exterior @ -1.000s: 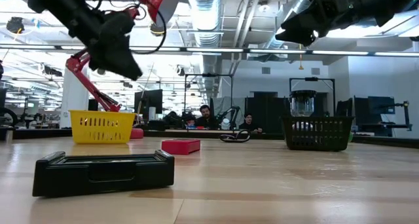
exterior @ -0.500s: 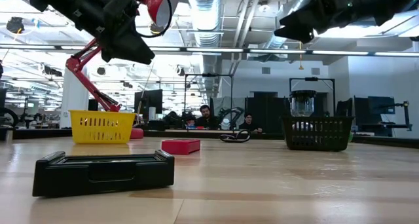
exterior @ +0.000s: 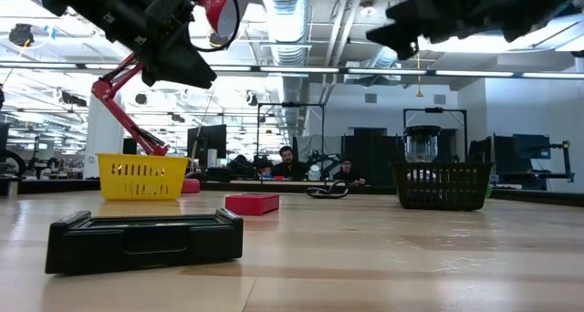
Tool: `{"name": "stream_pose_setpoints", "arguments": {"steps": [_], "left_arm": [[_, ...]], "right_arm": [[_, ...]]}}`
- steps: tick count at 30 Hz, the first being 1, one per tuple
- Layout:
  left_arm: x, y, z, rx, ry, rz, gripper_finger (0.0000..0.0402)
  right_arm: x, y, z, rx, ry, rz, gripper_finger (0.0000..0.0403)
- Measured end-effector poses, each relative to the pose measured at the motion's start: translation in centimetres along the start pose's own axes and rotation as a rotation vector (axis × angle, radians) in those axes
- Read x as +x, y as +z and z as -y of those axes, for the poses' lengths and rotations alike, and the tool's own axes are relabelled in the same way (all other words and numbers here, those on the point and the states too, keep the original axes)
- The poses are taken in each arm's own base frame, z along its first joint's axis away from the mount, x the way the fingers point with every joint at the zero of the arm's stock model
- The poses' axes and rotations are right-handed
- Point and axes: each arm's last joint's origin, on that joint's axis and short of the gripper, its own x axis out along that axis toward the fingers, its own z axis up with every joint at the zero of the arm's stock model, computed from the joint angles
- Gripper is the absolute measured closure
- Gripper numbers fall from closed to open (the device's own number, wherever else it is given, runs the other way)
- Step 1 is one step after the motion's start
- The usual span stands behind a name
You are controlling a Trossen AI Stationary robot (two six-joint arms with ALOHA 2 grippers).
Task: Pick & Place Office items
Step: Put the black digital timer into the blue bin
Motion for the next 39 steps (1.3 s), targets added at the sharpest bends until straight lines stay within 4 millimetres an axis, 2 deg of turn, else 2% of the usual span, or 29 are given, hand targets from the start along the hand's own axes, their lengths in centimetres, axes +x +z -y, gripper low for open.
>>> {"name": "stream_pose_setpoints", "arguments": {"steps": [8,12,17,21,25,31,39], "left_arm": [[0.0,0.1,0.0,-0.024,-0.003,0.007,0.0285],[0.0,0.0,0.0,-0.028,-0.003,0.005,0.0285],[0.0,0.0,0.0,-0.014,-0.002,0.005,0.0285],[0.0,0.0,0.0,-0.014,-0.003,0.005,0.0285],[0.0,0.0,0.2,-0.010,-0.009,0.004,0.0285],[-0.3,-0.3,0.9,0.010,-0.045,-0.001,0.0285],[-0.9,-0.7,2.0,0.039,-0.102,-0.009,0.0285]], "right_arm": [[5.2,0.4,-5.9,-0.040,0.124,-0.101,0.0130],[8.6,0.5,-9.3,-0.047,0.116,-0.161,0.0130],[13.3,0.3,-13.4,-0.028,0.197,-0.214,0.0130],[16.9,-0.8,-16.1,-0.026,0.240,-0.261,0.0130],[20.2,-2.2,-17.6,-0.011,0.250,-0.298,0.0130],[23.8,-4.2,-18.4,0.017,0.239,-0.333,0.0130],[26.1,-7.4,-18.3,0.031,0.213,-0.475,0.0130]]}}
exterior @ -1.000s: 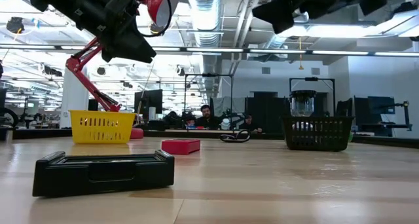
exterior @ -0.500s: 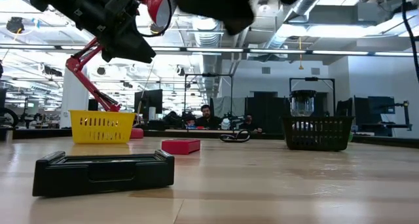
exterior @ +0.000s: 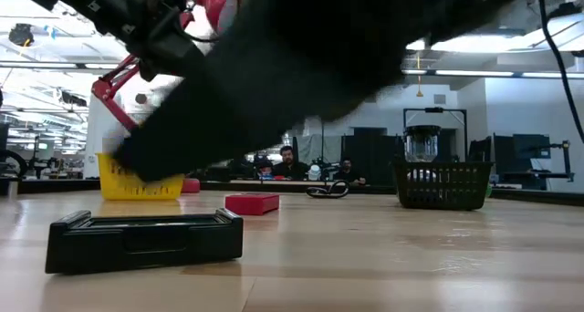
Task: Pick & Place Office items
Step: Put the black digital timer into the blue bin
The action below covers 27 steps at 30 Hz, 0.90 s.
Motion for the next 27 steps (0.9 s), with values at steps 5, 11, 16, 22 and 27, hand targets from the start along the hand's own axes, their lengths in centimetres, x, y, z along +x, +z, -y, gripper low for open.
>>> {"name": "stream_pose_setpoints", "arguments": {"steps": [5,11,16,22,27], "left_arm": [[-0.2,-0.1,0.4,0.010,-0.023,-0.001,0.0285],[-0.2,-0.1,0.5,0.010,-0.027,0.001,0.0285],[-0.2,-0.1,0.5,0.009,-0.027,0.002,0.0285],[-0.2,-0.1,0.5,0.009,-0.027,0.003,0.0285],[-0.2,-0.1,0.5,0.008,-0.028,0.006,0.0285]], "right_arm": [[1.3,-0.8,0.7,0.020,-0.023,-0.069,0.0130],[1.3,-0.8,1.1,0.024,-0.029,-0.087,0.0130],[1.3,-0.9,1.2,0.015,-0.030,-0.091,0.0130],[1.3,-1.1,0.7,-0.035,-0.031,-0.113,0.0133],[1.3,-1.2,0.8,-0.034,-0.031,-0.122,0.0167]]}}
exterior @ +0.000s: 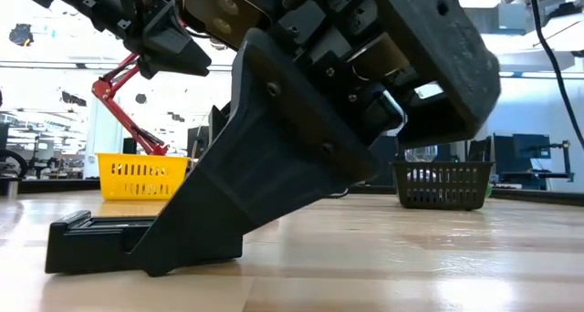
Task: Pick & Place Office items
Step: Put the black digital timer into the blue bin
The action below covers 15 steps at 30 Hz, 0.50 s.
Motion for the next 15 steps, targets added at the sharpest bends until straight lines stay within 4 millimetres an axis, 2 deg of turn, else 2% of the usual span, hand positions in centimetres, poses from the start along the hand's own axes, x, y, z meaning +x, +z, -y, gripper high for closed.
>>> {"name": "stream_pose_setpoints", "arguments": {"steps": [8,11,15], "left_arm": [[0.0,0.0,0.0,-0.001,-0.001,0.002,0.0285],[0.0,0.0,0.0,-0.001,-0.001,0.002,0.0285],[0.0,0.0,0.0,-0.001,-0.001,0.002,0.0285]], "right_arm": [[-0.3,-0.2,-0.3,0.001,-0.002,-0.039,0.0259],[-1.0,0.0,-0.8,0.001,0.000,-0.056,0.0265],[-3.2,0.3,-1.6,-0.015,-0.002,-0.127,0.0264]]}}
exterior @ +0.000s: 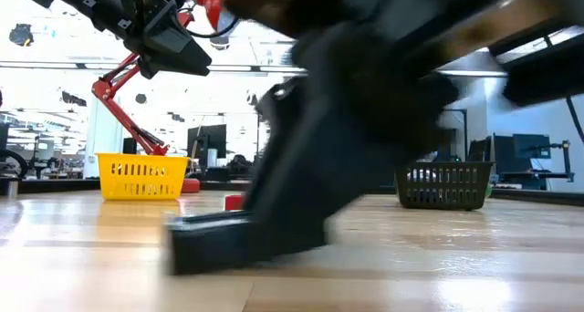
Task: Pick & Place Office items
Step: Put the black digital timer into the blue bin
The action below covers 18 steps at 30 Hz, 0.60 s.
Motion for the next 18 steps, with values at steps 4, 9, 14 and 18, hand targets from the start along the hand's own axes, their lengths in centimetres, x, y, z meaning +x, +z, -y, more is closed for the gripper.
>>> {"name": "stream_pose_setpoints", "arguments": {"steps": [4,9,14,18], "left_arm": [[0.0,0.0,0.0,0.000,0.000,0.001,0.0285],[0.0,0.0,0.0,-0.001,-0.001,0.002,0.0285],[0.0,0.0,0.0,0.000,-0.001,0.002,0.0285],[0.0,0.0,0.0,-0.001,-0.001,0.002,0.0285]], "right_arm": [[-3.4,0.6,-0.9,0.008,-0.035,-0.042,0.0244],[-6.9,0.6,-1.8,0.064,-0.041,-0.119,0.0258],[-11.4,0.3,-3.3,0.131,-0.054,-0.193,0.0265],[-14.7,-0.9,-4.6,0.184,-0.127,-0.289,0.0255]]}}
